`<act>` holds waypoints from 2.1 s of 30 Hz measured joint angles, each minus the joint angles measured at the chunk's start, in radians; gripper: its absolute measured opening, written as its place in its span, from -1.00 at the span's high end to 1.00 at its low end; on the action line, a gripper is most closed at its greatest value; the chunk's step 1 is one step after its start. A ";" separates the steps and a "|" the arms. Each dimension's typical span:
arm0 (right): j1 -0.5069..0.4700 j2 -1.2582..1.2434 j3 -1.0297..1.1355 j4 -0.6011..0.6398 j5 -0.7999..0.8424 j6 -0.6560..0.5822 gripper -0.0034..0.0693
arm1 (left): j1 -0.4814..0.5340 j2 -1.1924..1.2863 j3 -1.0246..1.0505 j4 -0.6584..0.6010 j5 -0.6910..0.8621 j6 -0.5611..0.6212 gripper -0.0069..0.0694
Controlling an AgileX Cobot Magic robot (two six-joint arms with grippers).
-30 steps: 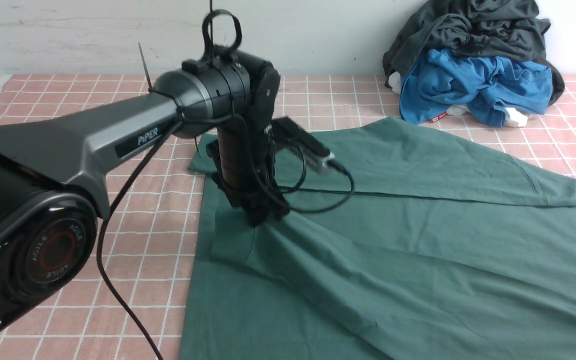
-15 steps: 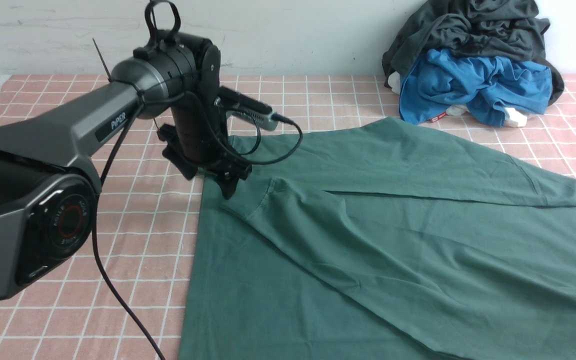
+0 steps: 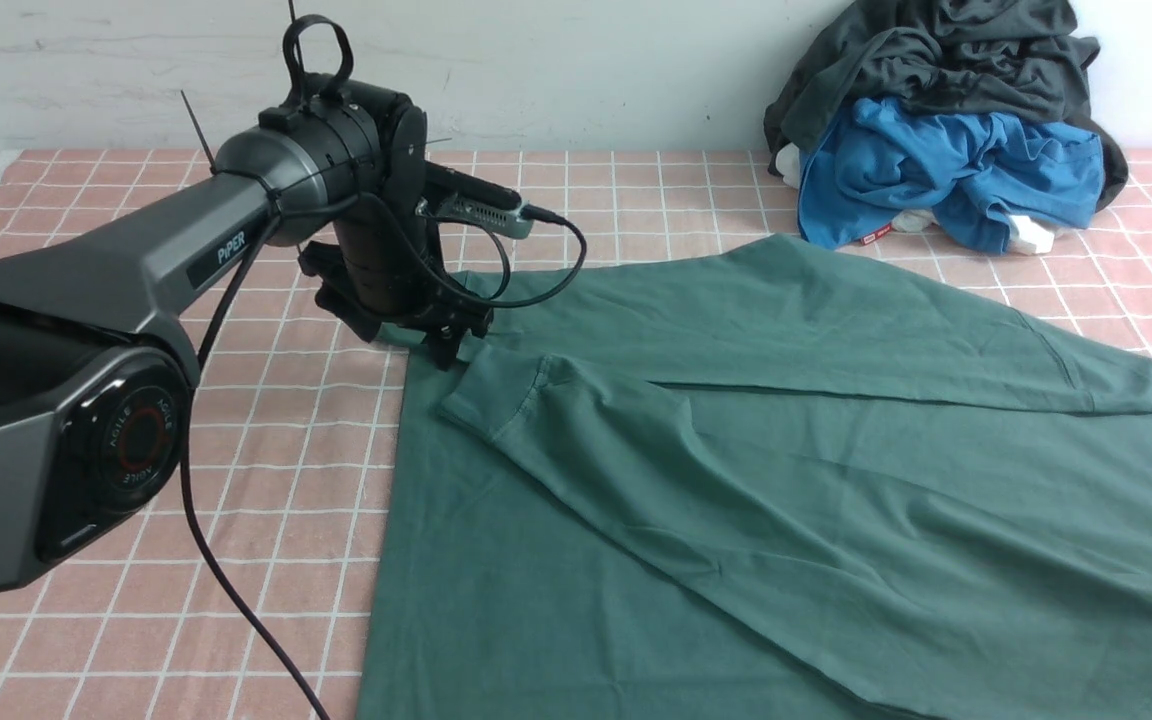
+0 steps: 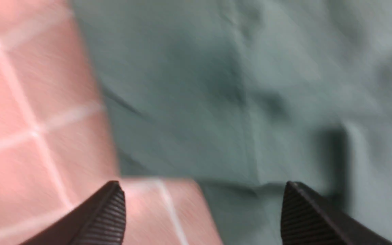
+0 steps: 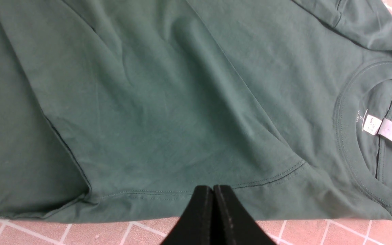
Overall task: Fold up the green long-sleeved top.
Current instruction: Use the left arm to clamp the cuff farthest from it, then use the left arm to drag and drop the cuff onto the cuff closest to the left arm
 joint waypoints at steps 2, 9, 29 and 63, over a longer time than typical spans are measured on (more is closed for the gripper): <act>0.000 0.000 0.000 0.000 0.000 0.000 0.95 | 0.007 0.008 0.000 0.007 -0.041 -0.026 -0.65; 0.000 0.000 0.000 0.000 0.000 0.000 0.95 | 0.040 0.020 0.000 -0.009 -0.098 -0.104 -0.65; 0.000 0.000 0.000 0.000 -0.052 0.000 0.95 | 0.087 0.041 -0.003 -0.197 -0.122 -0.076 0.39; 0.000 -0.135 0.000 -0.002 -0.017 0.026 0.95 | -0.084 -0.601 0.389 -0.379 0.158 0.043 0.78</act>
